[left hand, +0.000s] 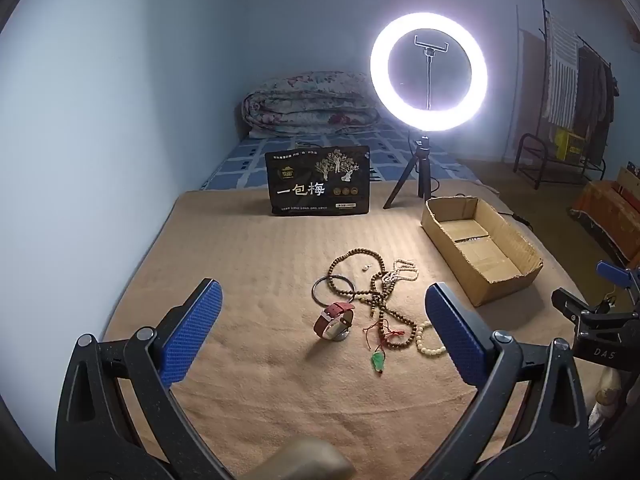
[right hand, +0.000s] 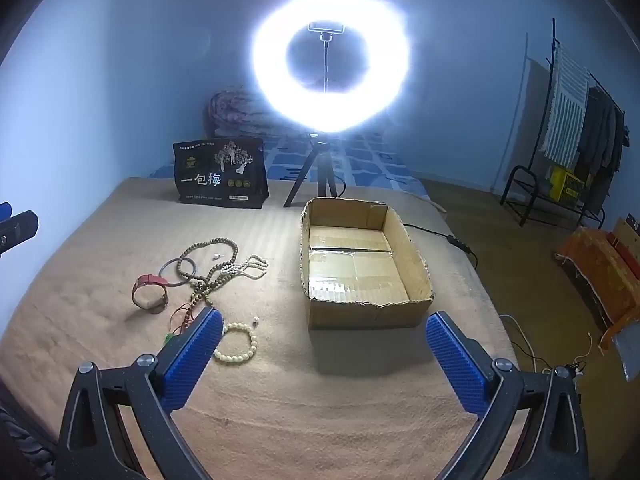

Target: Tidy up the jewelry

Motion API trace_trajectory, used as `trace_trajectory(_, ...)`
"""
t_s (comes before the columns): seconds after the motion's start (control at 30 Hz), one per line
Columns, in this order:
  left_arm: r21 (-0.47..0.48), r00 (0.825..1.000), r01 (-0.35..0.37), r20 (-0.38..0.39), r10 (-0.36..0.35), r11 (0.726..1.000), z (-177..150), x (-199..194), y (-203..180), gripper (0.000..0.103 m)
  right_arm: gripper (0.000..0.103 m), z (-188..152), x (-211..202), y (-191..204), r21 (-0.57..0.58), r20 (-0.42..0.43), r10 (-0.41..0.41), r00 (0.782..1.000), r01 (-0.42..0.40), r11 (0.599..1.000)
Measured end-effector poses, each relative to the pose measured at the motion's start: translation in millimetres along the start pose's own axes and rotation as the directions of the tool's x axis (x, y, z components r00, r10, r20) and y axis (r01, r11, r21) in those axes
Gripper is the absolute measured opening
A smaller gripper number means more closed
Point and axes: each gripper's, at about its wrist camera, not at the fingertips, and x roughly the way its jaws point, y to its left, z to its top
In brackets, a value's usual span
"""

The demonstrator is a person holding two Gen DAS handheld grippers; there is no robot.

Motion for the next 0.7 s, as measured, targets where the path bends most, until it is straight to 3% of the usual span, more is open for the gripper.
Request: trace_trajectory(0.7,-0.007,1.0,0.005,-0.001,-0.005,1.0,0.2,0.0,0.6,0.103,0.103,0.5,0.9,3.2,-0.003,-0.003,0.012,1.0,-0.012,1.0)
